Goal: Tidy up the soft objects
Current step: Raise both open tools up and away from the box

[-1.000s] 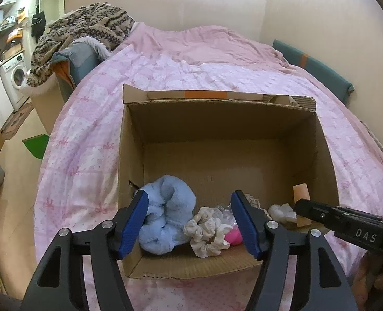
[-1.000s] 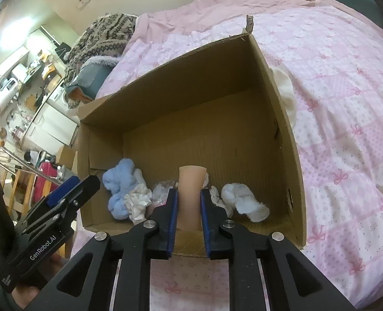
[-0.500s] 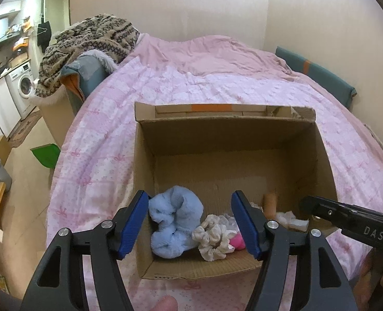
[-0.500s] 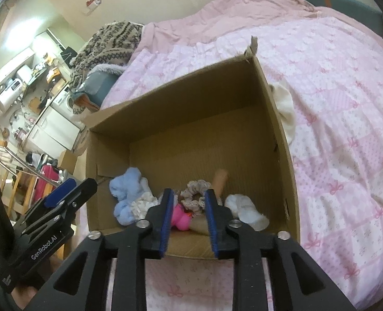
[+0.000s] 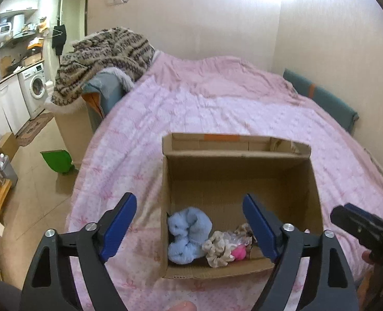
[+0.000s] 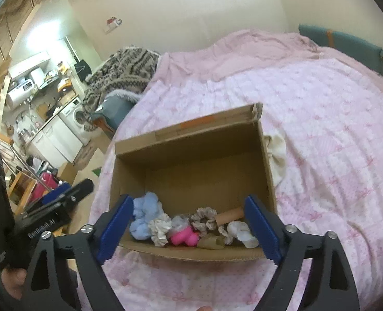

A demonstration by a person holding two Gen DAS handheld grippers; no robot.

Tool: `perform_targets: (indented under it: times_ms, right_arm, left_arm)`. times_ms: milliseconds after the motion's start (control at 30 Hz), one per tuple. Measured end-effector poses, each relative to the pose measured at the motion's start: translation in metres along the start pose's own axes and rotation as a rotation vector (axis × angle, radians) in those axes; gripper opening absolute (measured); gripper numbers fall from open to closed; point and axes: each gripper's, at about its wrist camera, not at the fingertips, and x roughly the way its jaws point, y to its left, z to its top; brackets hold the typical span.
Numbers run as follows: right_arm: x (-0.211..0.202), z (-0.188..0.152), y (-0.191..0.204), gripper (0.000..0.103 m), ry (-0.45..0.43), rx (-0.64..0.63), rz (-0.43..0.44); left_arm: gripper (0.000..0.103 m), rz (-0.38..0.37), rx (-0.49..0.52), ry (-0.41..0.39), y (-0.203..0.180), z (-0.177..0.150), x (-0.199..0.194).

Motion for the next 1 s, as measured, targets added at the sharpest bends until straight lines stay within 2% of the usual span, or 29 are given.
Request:
perform_targets:
  times_ms: [67,167,400,500,767,867,933,1000]
  right_arm:
    - [-0.008,-0.001,0.002,0.103,-0.012,0.001,0.001]
    - [-0.018,-0.005,0.006,0.103,-0.016,-0.019,-0.013]
    - [-0.036,-0.022,0.02,0.103,-0.045,-0.101,-0.067]
    - [-0.038,-0.03,0.02,0.103,-0.071,-0.121,-0.114]
    - [-0.025,-0.041,0.011,0.103,-0.048,-0.085,-0.133]
    - [-0.02,-0.042,0.01,0.103,-0.055,-0.088,-0.142]
    - [-0.016,-0.042,0.009,0.103,-0.062,-0.096,-0.154]
    - [-0.011,-0.041,0.008,0.103,-0.062,-0.1,-0.169]
  left_arm:
    - [0.091,-0.011,-0.012,-0.012,0.004,0.001,-0.011]
    - [0.091,-0.034,-0.022,-0.017,0.01,-0.004,-0.026]
    - [0.092,-0.004,-0.003,0.019,0.013,-0.028,-0.045]
    - [0.092,0.016,-0.009,0.027,0.013,-0.036,-0.046]
    - [0.093,0.045,0.01,0.034,0.014,-0.063,-0.04]
    - [0.103,0.055,0.006,0.043,0.016,-0.065,-0.032]
    - [0.103,0.036,-0.02,0.055,0.019,-0.066,-0.025]
    - [0.103,0.047,-0.034,0.06,0.022,-0.065,-0.02]
